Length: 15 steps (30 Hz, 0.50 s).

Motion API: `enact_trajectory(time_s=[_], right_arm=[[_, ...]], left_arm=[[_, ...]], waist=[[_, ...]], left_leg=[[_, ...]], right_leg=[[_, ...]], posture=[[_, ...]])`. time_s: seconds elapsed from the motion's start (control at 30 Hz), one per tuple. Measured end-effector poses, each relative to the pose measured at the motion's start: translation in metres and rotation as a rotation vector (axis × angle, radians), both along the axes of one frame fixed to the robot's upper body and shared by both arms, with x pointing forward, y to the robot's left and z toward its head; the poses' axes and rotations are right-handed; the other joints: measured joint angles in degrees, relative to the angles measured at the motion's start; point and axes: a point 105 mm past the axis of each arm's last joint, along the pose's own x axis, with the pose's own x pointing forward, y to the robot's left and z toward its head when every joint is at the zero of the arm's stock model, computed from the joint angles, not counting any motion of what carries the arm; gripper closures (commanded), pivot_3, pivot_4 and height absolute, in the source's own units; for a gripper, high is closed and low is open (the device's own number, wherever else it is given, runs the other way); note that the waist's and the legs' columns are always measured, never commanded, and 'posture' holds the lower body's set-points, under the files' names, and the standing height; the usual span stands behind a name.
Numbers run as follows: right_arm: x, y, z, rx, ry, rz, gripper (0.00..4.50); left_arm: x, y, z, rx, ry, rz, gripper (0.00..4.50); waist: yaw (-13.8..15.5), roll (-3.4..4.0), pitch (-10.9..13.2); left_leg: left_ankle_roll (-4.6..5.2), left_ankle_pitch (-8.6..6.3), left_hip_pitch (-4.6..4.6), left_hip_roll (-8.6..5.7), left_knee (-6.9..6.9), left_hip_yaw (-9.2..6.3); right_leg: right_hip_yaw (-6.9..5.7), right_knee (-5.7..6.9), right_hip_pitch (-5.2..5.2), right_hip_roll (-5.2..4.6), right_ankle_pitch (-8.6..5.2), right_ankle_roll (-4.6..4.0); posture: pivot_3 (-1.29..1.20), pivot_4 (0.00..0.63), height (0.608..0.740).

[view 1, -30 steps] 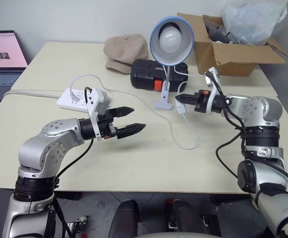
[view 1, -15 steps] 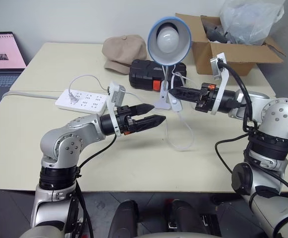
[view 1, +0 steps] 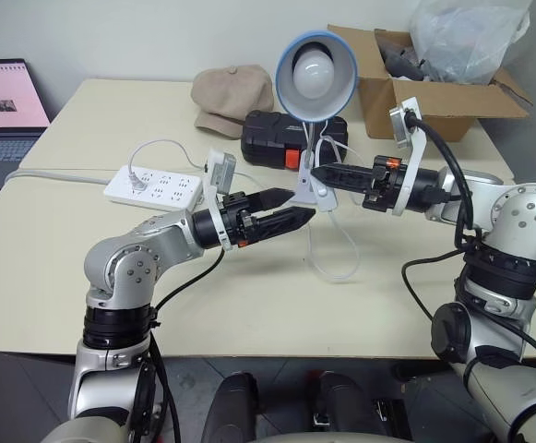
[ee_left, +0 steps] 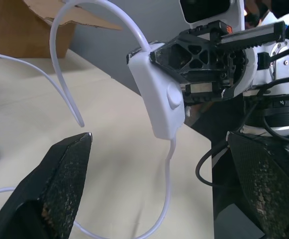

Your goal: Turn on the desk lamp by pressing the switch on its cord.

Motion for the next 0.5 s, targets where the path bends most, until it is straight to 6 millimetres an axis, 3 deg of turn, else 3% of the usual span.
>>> enact_trajectory(time_s=[0.5], right_arm=[[-0.013, 0.008, 0.006, -0.001, -0.029, 0.095, 4.1]], left_arm=[[-0.01, -0.007, 0.008, -0.09, 0.042, -0.117, 0.0]], waist=[[0.0, 0.0, 0.0]], left_leg=[[0.0, 0.0, -0.01, 0.0, 0.0, 0.0]], right_leg=[[0.0, -0.02, 0.0, 0.0, -0.01, 0.01]], posture=[[0.0, 0.15, 0.74]])
